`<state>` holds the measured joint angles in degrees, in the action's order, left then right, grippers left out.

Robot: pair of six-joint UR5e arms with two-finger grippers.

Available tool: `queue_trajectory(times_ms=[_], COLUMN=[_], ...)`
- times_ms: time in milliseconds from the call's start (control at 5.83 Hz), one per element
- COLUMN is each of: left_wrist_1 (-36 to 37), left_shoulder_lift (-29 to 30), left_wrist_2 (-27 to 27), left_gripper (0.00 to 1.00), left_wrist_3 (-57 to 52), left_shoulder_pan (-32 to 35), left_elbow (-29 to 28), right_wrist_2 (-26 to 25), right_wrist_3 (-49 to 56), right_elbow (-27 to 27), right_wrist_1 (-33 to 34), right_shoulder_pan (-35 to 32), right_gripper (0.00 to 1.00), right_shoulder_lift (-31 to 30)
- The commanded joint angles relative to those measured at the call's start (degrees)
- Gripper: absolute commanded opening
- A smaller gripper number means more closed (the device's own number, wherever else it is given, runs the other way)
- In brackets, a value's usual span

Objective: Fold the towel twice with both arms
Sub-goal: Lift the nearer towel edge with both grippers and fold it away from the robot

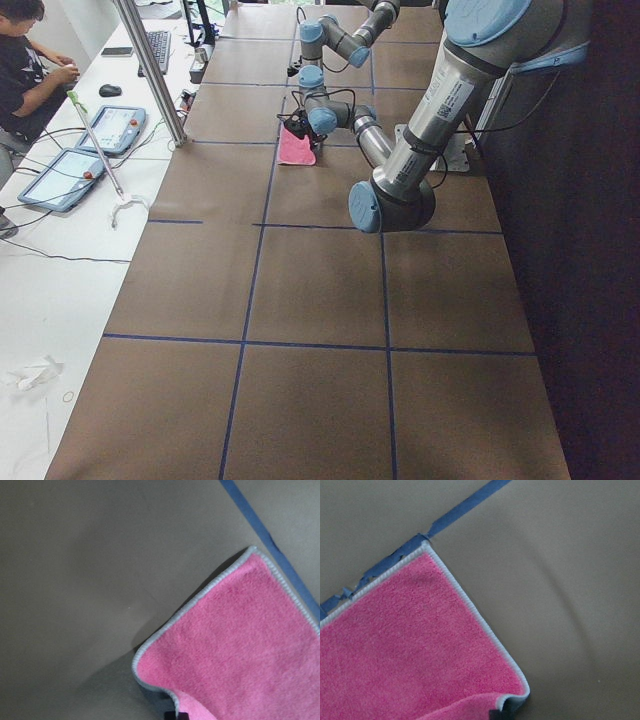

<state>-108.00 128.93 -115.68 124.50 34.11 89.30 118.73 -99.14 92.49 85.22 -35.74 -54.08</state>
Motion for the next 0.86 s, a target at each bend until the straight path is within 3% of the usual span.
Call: queue_trajectory(times_ms=[0, 686], left_wrist_1=[-6.06, -9.24], left_shoulder_lift=[0.0, -0.09], left_wrist_2=[0.02, 0.1], left_gripper=[0.0, 0.0], left_wrist_3=[5.21, 10.85], left_shoulder_pan=[0.95, 3.06], left_elbow=[-2.8, -3.77], right_wrist_2=[0.97, 4.48], right_wrist_3=[0.18, -0.17], right_elbow=[-2.03, -5.73], right_wrist_1=[-0.14, -4.8], right_shoulder_pan=[-1.17, -3.71], right_gripper=[0.0, 0.0], right_shoulder_lift=[0.2, 0.21])
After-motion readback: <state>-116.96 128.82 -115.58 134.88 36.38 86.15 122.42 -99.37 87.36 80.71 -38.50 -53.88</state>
